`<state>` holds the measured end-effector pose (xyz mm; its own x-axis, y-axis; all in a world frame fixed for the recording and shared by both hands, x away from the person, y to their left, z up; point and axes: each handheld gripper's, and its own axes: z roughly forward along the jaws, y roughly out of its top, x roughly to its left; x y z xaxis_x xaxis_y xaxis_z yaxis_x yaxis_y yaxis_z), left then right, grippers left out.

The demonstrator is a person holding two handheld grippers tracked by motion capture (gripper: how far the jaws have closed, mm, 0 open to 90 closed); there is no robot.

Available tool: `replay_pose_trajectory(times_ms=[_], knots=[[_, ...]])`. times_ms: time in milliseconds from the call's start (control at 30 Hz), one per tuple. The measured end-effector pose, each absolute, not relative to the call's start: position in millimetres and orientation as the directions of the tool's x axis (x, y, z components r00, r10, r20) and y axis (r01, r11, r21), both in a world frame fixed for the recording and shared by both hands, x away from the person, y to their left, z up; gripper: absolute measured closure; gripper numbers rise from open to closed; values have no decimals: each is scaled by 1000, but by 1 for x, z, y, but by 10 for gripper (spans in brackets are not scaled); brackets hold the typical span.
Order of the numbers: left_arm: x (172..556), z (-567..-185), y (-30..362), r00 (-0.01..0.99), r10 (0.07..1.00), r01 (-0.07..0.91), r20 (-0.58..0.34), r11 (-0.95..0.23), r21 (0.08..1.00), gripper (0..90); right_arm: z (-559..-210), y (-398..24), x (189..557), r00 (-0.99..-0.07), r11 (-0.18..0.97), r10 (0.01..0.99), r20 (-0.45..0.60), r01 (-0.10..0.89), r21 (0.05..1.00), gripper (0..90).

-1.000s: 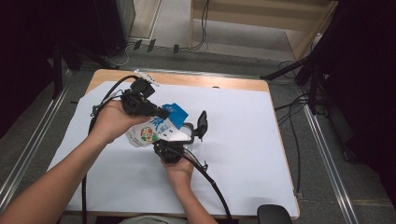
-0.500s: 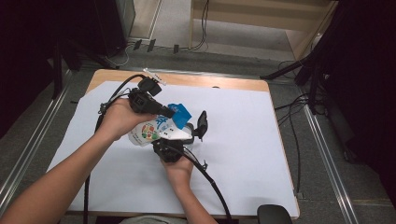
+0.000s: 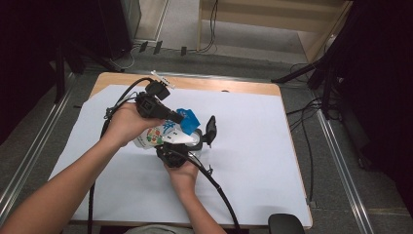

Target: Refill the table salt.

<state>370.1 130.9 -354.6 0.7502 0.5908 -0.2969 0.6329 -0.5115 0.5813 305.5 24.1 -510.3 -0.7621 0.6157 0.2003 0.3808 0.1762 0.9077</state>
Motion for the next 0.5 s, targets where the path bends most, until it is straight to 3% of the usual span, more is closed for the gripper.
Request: replay_pose_trajectory(times_ms=[500], knots=[[377,-356,123,741,607,641,-285,-516,567,900,-509,26,304,-779,169,590,211,375,911,900]])
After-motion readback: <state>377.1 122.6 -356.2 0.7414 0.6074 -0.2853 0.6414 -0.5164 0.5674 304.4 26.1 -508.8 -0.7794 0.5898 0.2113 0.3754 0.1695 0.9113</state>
